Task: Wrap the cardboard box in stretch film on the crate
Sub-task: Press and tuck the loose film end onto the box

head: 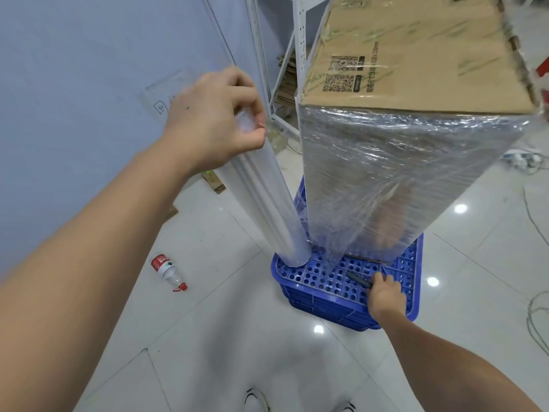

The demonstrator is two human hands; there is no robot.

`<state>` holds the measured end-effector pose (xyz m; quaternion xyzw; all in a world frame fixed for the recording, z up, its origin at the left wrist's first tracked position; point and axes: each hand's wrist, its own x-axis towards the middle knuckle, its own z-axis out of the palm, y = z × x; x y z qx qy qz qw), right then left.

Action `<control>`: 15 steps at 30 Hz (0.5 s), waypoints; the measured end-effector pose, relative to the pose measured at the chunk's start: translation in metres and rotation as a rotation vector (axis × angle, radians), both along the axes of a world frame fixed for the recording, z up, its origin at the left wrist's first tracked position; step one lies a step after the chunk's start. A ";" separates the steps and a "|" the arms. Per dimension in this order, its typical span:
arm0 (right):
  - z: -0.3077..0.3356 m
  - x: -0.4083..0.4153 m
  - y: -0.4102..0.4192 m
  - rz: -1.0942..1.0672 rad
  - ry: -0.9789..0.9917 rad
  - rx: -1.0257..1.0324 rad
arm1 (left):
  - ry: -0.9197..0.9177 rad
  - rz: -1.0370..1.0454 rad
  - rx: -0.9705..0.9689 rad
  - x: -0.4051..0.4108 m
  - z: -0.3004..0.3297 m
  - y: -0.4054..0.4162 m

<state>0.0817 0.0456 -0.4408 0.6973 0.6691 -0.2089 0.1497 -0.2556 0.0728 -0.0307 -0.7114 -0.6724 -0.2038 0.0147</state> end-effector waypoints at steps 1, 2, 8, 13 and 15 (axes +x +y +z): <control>0.000 0.000 0.000 0.002 -0.012 0.004 | 0.000 -0.004 0.012 0.002 -0.001 -0.002; 0.000 0.002 0.001 0.002 -0.020 0.007 | -0.001 -0.007 0.020 0.004 -0.001 -0.004; 0.005 0.009 0.000 -0.005 0.008 0.032 | 0.047 -0.025 0.050 0.013 -0.003 -0.014; 0.031 0.008 0.001 0.032 0.109 0.083 | 0.087 -0.044 0.054 0.026 -0.003 -0.017; 0.050 0.004 0.000 0.031 0.262 0.121 | 0.099 -0.052 0.055 0.032 -0.004 -0.018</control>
